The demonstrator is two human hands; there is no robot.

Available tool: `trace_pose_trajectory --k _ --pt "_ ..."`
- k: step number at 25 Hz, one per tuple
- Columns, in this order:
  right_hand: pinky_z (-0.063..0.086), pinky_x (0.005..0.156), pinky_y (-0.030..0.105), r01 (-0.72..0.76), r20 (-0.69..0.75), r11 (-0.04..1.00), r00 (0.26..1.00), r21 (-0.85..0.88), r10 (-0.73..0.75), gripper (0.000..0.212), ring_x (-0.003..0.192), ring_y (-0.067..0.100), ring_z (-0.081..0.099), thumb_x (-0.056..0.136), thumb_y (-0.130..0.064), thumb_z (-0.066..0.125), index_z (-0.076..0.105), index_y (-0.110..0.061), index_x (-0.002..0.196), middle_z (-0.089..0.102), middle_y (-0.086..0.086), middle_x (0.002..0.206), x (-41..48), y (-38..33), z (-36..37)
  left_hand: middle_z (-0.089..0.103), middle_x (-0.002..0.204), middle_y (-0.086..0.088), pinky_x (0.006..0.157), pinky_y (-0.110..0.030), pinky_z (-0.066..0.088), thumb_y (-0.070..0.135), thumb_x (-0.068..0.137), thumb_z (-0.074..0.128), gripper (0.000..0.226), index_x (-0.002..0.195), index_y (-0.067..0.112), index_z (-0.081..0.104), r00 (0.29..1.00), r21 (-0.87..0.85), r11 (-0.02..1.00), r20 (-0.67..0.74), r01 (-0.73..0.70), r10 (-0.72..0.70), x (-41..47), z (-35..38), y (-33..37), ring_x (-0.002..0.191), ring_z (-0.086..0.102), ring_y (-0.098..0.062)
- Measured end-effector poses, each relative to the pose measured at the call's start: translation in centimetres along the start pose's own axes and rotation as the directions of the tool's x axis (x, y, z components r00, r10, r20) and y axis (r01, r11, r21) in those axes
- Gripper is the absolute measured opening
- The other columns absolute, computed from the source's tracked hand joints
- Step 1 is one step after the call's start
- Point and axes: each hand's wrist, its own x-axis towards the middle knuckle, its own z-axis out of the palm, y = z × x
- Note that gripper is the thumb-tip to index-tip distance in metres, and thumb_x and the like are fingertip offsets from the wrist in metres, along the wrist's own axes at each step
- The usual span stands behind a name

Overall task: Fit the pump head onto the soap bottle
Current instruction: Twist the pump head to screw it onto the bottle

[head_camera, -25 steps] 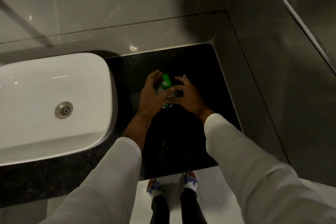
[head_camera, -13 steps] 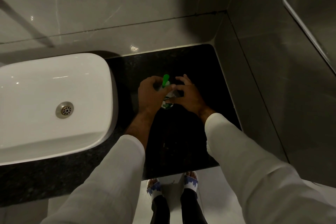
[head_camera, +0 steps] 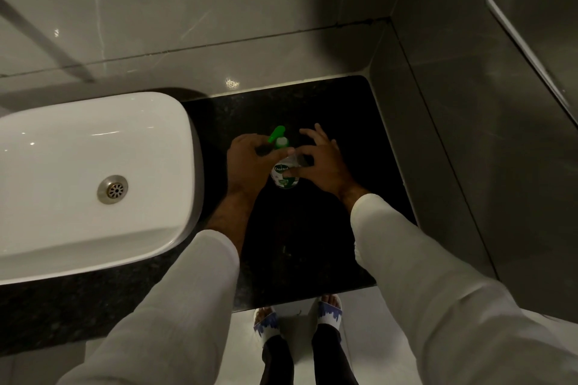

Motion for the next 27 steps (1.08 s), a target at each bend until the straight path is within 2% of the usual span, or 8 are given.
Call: trace_pose_trajectory --k 4,11,16,19,20,22,24,27 --pt "-0.003 0.122 0.059 0.017 0.027 1.0 0.999 -0.02 -0.017 0.046 0.157 0.022 0.001 0.074 -0.048 0.081 0.076 -0.028 0.114 0.031 -0.005 0.163 0.3 0.3 -0.3 0.077 0.106 -0.006 0.103 -0.036 0.048 0.037 0.083 0.082 0.035 0.105 0.01 0.08 0.997 0.087 0.994 -0.015 -0.07 0.072 -0.2 0.2 0.1 0.12 0.062 -0.027" --pt "-0.002 0.123 0.061 0.058 0.045 0.998 0.997 -0.006 -0.058 0.038 0.157 0.021 0.004 0.077 -0.043 0.081 0.076 -0.026 0.111 0.033 -0.005 0.162 -0.4 0.2 -0.5 0.077 0.107 -0.002 0.096 -0.042 0.056 0.036 0.082 0.083 0.035 0.11 0.016 0.08 0.995 0.056 0.995 -0.056 -0.082 0.085 -1.9 0.5 -0.4 0.11 0.062 -0.019" --pt "0.0 0.124 0.061 0.051 0.054 0.998 0.997 0.034 -0.053 0.043 0.157 0.023 0.005 0.077 -0.041 0.081 0.075 -0.023 0.115 0.036 -0.002 0.161 -1.6 0.5 -0.9 0.067 0.104 0.014 0.098 -0.041 0.055 0.039 0.08 0.084 0.036 0.11 0.021 0.079 0.996 0.06 0.994 -0.016 -0.092 0.093 -3.3 0.4 -0.4 0.11 0.058 -0.007" --pt "0.003 0.125 0.061 0.042 0.046 0.999 0.998 0.001 -0.042 0.045 0.157 0.024 0.006 0.079 -0.044 0.079 0.073 -0.023 0.119 0.036 -0.001 0.16 -1.8 0.4 -0.6 0.069 0.122 0.008 0.107 -0.036 0.053 0.032 0.075 0.09 0.056 0.127 0.023 0.069 0.997 -0.037 0.999 0.059 -0.04 0.042 -3.8 -1.2 -0.6 0.12 0.062 -0.011" --pt "0.004 0.125 0.06 0.035 0.041 0.999 0.999 -0.021 -0.034 0.047 0.157 0.023 0.007 0.079 -0.044 0.079 0.073 -0.024 0.12 0.036 -0.001 0.161 -1.8 0.4 -0.5 0.07 0.124 0.004 0.106 -0.032 0.054 0.037 0.074 0.091 0.061 0.128 0.023 0.067 0.998 -0.127 0.992 0.059 -0.026 0.033 -4.0 -2.1 -0.4 0.119 0.065 -0.012" --pt "0.006 0.125 0.059 0.024 0.022 0.999 1.0 -0.046 -0.023 0.047 0.157 0.024 0.007 0.079 -0.043 0.079 0.072 -0.025 0.121 0.036 -0.002 0.16 -1.8 0.4 -0.2 0.074 0.107 0.001 0.097 -0.036 0.059 0.054 0.078 0.083 0.055 0.119 0.02 0.068 0.995 -0.219 0.971 -0.008 -0.094 0.095 -4.2 -3.4 0.6 0.104 0.071 -0.013" --pt "0.007 0.125 0.057 0.018 0.007 0.999 1.0 -0.05 -0.017 0.047 0.156 0.025 0.008 0.079 -0.042 0.079 0.071 -0.025 0.122 0.037 -0.001 0.16 -1.9 0.5 0.0 0.073 0.09 0.002 0.085 -0.046 0.06 0.059 0.083 0.077 0.049 0.109 0.017 0.069 0.981 -0.124 0.974 -0.057 -0.191 0.185 -4.2 -3.9 2.0 0.088 0.072 -0.016" --pt "0.007 0.125 0.055 0.012 0.007 0.995 1.0 -0.098 -0.011 0.047 0.156 0.024 0.008 0.081 -0.044 0.076 0.07 -0.027 0.125 0.037 -0.003 0.16 -2.1 0.2 0.1 0.075 0.089 -0.005 0.077 -0.049 0.061 0.043 0.087 0.078 0.041 0.113 0.011 0.071 0.956 0.057 0.955 0.005 -0.293 0.293 -3.9 -3.6 3.9 0.081 0.072 -0.023"
